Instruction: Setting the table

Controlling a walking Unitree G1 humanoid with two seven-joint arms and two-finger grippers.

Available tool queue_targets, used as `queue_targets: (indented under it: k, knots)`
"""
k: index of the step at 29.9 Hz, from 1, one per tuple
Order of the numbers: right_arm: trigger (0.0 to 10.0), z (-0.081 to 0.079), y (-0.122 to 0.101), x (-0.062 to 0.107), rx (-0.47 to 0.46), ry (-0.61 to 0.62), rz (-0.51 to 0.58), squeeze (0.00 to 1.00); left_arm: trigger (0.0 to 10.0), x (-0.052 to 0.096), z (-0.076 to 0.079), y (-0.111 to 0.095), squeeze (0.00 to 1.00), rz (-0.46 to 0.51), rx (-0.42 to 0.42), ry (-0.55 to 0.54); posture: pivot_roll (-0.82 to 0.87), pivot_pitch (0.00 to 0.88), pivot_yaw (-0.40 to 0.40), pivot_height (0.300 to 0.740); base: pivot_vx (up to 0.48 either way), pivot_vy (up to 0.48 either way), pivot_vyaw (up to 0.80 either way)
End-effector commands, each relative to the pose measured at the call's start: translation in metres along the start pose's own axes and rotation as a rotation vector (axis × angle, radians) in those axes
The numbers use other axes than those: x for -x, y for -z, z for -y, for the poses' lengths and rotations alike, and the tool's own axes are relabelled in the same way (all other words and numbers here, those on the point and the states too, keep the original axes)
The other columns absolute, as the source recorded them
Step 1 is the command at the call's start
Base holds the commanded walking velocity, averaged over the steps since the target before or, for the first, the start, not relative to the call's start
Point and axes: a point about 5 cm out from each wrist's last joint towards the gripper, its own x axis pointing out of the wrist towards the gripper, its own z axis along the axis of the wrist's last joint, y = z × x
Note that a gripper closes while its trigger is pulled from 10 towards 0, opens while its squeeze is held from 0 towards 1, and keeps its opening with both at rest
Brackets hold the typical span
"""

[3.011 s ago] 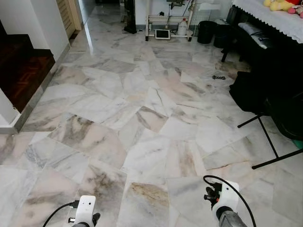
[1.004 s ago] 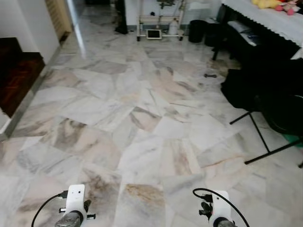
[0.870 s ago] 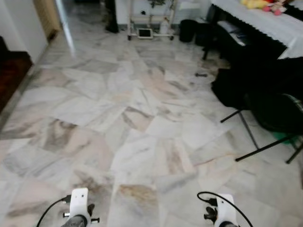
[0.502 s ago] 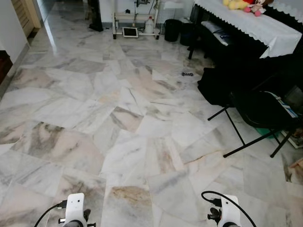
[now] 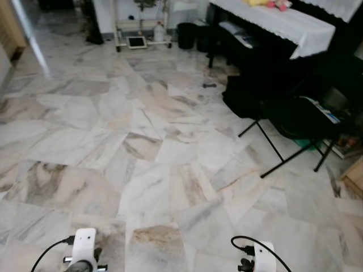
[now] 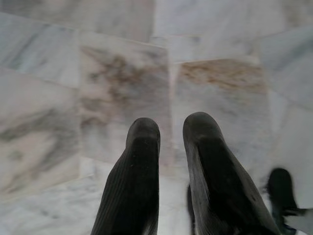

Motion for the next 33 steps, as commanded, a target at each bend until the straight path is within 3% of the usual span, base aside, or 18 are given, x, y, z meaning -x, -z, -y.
queue_targets:
  k: [1, 5, 13, 22, 33]
  knots:
    - [10.0, 0.007, -0.001, 0.001, -0.027, 0.030, 0.009, 0.00, 10.0, 0.003, 0.000, 0.012, 0.00, -0.033, -0.012, -0.003, 0.17, 0.000, -0.034, 0.740, 0.000, 0.000, -0.73]
    - [10.0, 0.013, 0.003, 0.002, -0.036, 0.055, -0.002, 0.00, 10.0, 0.004, 0.002, 0.017, 0.00, -0.052, -0.031, 0.009, 0.17, 0.000, -0.054, 0.740, 0.000, 0.000, -0.74]
    - [10.0, 0.016, 0.005, 0.003, -0.030, 0.064, -0.015, 0.00, 10.0, 0.001, 0.002, 0.006, 0.00, -0.021, -0.051, 0.000, 0.17, 0.000, -0.061, 0.740, 0.000, 0.000, -0.73]
    - [10.0, 0.008, -0.005, 0.000, -0.042, 0.060, 0.013, 0.00, 10.0, -0.001, 0.002, 0.000, 0.00, -0.017, -0.040, -0.005, 0.14, 0.000, -0.023, 0.740, 0.000, -0.027, -0.74]
    - [10.0, 0.006, -0.005, -0.001, -0.047, 0.048, 0.015, 0.00, 10.0, -0.001, 0.001, -0.002, 0.00, -0.014, -0.029, -0.018, 0.16, 0.000, -0.031, 0.740, 0.000, 0.000, -0.74]
